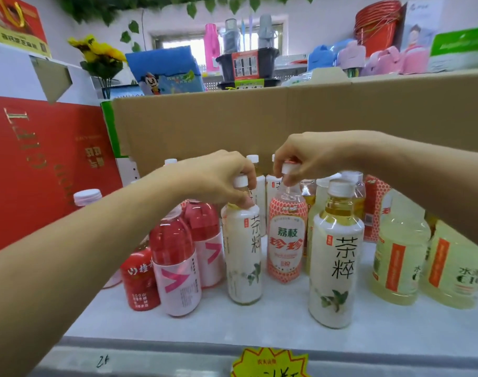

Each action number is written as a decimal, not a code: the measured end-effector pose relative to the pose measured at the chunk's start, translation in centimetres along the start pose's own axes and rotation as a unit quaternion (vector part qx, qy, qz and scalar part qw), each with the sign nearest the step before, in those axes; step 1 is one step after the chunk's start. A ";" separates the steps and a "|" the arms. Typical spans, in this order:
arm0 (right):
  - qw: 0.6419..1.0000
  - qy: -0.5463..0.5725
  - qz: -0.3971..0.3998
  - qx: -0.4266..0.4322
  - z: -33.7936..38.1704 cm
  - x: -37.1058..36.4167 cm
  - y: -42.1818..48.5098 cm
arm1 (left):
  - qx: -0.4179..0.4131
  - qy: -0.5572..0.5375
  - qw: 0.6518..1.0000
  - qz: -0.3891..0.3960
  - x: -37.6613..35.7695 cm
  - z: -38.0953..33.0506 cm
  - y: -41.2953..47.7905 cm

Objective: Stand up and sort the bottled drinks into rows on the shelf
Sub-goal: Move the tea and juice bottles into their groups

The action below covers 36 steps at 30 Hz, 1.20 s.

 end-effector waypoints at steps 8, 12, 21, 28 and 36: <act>1.000 -0.021 -0.011 -0.014 -0.6 0.2 -0.9 | 0.051 0.060 0.997 -0.014 -1.5 1.4 7.6; 0.991 -0.024 -0.132 -0.020 0.6 1.2 -4.0 | 0.051 0.059 0.997 -0.007 -1.8 1.5 8.3; 0.999 0.027 0.003 -0.030 2.8 -0.7 -8.4 | 0.068 -0.068 0.995 -0.011 -0.5 4.5 -1.5; 0.998 -0.002 -0.028 0.047 5.5 -2.0 -3.3 | 0.094 -0.165 0.979 -0.075 -1.5 6.8 -6.0; 0.997 -0.031 -0.065 0.013 5.9 -3.6 2.9 | 0.127 -0.177 0.960 -0.176 -4.2 7.8 -8.6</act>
Point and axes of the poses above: each hand's wrist, its own y-axis towards the middle knuckle, its own x-axis out of the back of the hand, z = x × y, the point moved 1 cm from there along y, towards the middle knuckle, and after that the axes turned 10 degrees about x, right-handed, at the moved point
